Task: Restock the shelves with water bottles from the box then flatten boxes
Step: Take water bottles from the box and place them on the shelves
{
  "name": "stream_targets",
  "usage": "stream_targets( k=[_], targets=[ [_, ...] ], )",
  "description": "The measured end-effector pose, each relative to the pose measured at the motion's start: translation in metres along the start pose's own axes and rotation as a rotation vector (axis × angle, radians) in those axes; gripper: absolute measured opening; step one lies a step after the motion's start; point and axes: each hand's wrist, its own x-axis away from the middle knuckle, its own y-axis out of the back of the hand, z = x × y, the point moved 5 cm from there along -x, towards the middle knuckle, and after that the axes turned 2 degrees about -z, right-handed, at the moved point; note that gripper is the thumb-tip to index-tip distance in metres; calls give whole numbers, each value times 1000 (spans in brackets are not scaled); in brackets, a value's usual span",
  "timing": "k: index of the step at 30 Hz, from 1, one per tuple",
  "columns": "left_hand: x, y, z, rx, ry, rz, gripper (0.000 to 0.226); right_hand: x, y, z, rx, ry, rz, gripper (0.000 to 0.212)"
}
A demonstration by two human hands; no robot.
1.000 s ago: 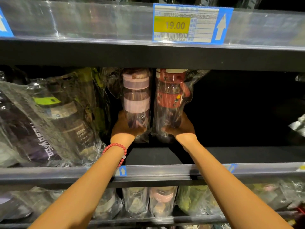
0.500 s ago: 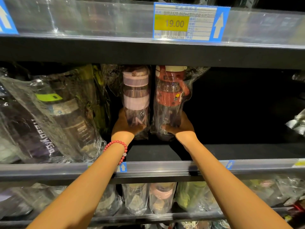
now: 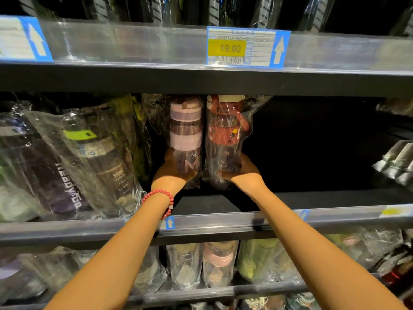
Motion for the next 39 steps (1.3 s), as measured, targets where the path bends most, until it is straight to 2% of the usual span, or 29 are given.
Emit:
stream_targets(
  k=[2,3,4,6,8,11,14,16,19,23,26,29,32,36,39],
  targets=[
    [27,-11,-16,-109,16,-36,46,12,11,3,33,15,-21,62],
    [44,-7,-27,-293,-23,-122,39,19,17,5,102,34,-40,62],
    [51,-1,-38,-467,-180,-222,35,28,22,7,191,59,-52,62],
    [69,-5,-50,-536,-488,-361,39,50,27,13,360,141,-70,62],
    [94,-8,-47,-568,-674,-461,47,74,28,19,473,249,-72,61],
    [123,-16,-15,-642,-832,-550,70,116,26,23,520,441,-76,55],
    [157,-25,22,-737,-948,-663,68,163,20,22,576,663,-136,45],
    [171,-35,54,-793,-958,-711,66,195,11,9,587,730,-98,43],
    [190,-54,112,-851,-850,-697,61,241,-8,-27,607,718,77,45],
    [232,-90,198,-866,-601,-681,55,309,-31,-77,608,647,272,45],
    [271,-119,256,-876,-403,-608,68,360,-40,-104,609,630,423,41],
    [315,-134,302,-810,-249,-575,67,404,-45,-118,630,698,545,50],
    [364,-139,329,-753,-155,-653,62,445,-49,-118,554,794,624,43],
    [422,-134,363,-728,25,-720,43,497,-62,-115,475,880,782,57],
    [446,-125,391,-728,193,-749,55,524,-72,-106,415,945,863,56]
  ],
)
